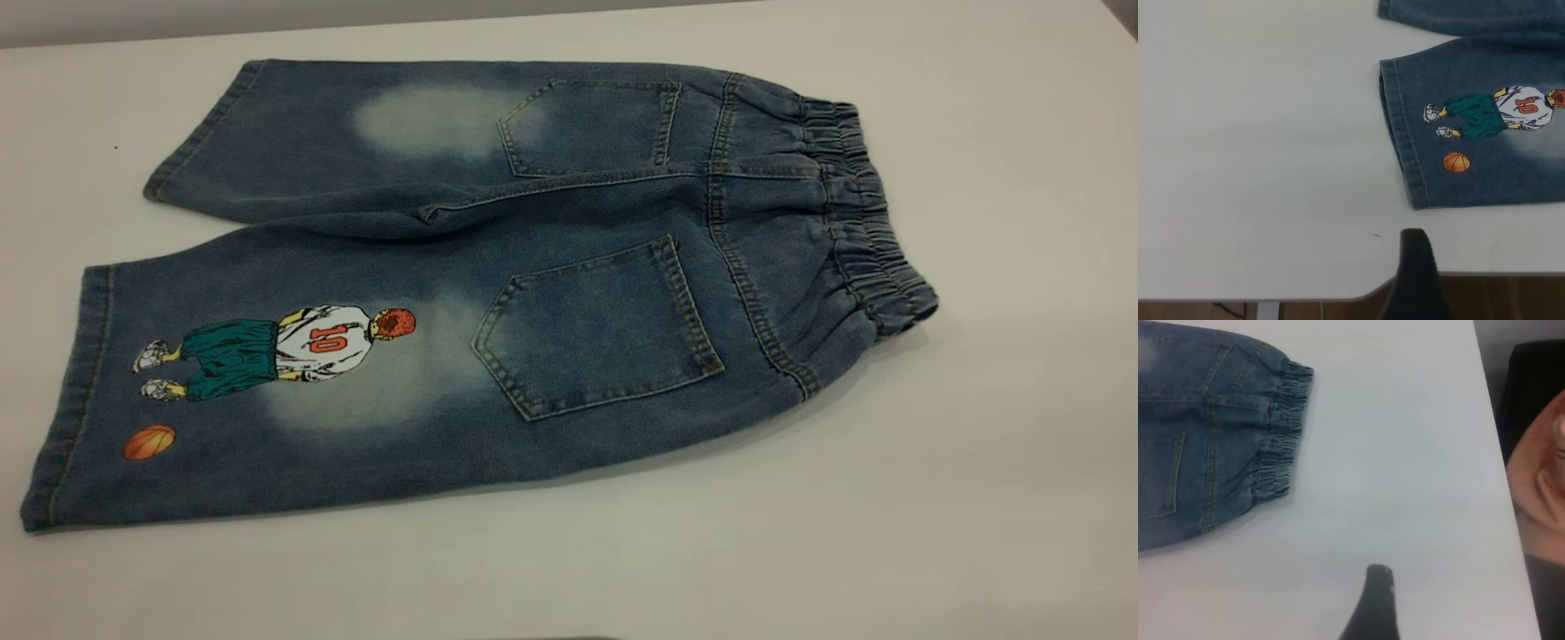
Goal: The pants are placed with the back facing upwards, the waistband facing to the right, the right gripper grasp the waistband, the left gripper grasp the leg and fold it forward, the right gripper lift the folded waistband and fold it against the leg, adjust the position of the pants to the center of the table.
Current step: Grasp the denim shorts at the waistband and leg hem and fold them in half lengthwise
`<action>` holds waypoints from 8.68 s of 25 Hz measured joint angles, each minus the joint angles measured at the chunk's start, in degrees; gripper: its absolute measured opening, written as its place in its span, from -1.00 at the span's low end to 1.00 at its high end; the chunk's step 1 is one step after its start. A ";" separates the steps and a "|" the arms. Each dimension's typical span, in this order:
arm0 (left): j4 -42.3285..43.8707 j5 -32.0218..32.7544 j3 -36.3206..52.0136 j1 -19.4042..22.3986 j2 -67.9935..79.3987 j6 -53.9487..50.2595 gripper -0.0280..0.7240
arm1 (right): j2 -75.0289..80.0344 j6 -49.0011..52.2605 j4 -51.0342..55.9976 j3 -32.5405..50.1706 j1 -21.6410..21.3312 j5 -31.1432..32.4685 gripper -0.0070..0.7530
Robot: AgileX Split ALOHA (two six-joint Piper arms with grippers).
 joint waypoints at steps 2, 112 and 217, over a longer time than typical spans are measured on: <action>0.00 0.00 0.00 0.00 0.00 0.00 0.39 | 0.00 0.00 0.00 0.00 0.00 0.00 0.56; -33.16 -45.56 -5.48 0.00 67.18 23.44 0.39 | 120.00 -77.52 94.56 -11.82 5.25 -29.09 0.56; -22.65 -55.36 -35.96 -10.60 106.53 20.85 -0.83 | 105.26 -81.34 95.39 -16.10 5.57 -31.37 -0.89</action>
